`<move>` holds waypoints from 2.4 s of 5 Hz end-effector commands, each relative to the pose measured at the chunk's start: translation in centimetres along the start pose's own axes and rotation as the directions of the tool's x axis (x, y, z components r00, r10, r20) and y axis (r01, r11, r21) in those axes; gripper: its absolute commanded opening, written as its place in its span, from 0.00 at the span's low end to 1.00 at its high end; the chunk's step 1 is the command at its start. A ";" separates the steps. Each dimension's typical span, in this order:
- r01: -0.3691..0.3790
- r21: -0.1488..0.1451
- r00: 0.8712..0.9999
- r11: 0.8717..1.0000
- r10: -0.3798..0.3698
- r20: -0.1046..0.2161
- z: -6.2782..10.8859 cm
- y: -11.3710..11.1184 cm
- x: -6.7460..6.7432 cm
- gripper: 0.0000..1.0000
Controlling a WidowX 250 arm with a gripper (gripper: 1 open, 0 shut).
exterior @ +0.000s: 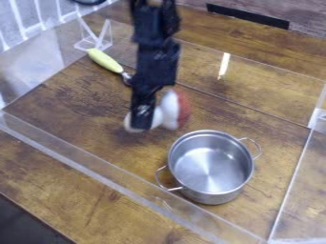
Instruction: Put the mushroom in the silver pot
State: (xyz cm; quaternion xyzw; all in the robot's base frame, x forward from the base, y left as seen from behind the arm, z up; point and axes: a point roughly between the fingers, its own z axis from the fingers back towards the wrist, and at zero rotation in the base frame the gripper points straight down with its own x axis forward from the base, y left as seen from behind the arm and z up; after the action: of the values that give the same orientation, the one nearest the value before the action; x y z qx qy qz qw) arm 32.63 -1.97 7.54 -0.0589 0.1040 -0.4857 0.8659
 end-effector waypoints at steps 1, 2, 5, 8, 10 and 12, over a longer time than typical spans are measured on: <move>0.023 0.140 0.998 0.990 -0.031 0.053 5.5 -2.4 2.9 0.00; 0.085 0.171 0.992 0.982 -0.099 0.078 5.1 -5.9 5.3 0.00; 0.144 0.169 0.976 0.975 -0.168 0.137 -0.2 -6.6 7.6 0.00; 0.130 0.111 0.976 0.985 -0.147 0.160 -1.0 -3.8 5.5 0.00; 0.218 0.109 0.964 0.970 -0.231 0.133 0.9 -3.8 4.6 0.00; 0.290 0.102 0.949 0.951 -0.300 0.096 0.7 -2.2 4.2 0.00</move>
State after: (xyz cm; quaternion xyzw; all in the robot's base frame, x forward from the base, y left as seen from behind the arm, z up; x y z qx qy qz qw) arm 32.18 -7.23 6.49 -0.0779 0.0517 -0.6107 0.7863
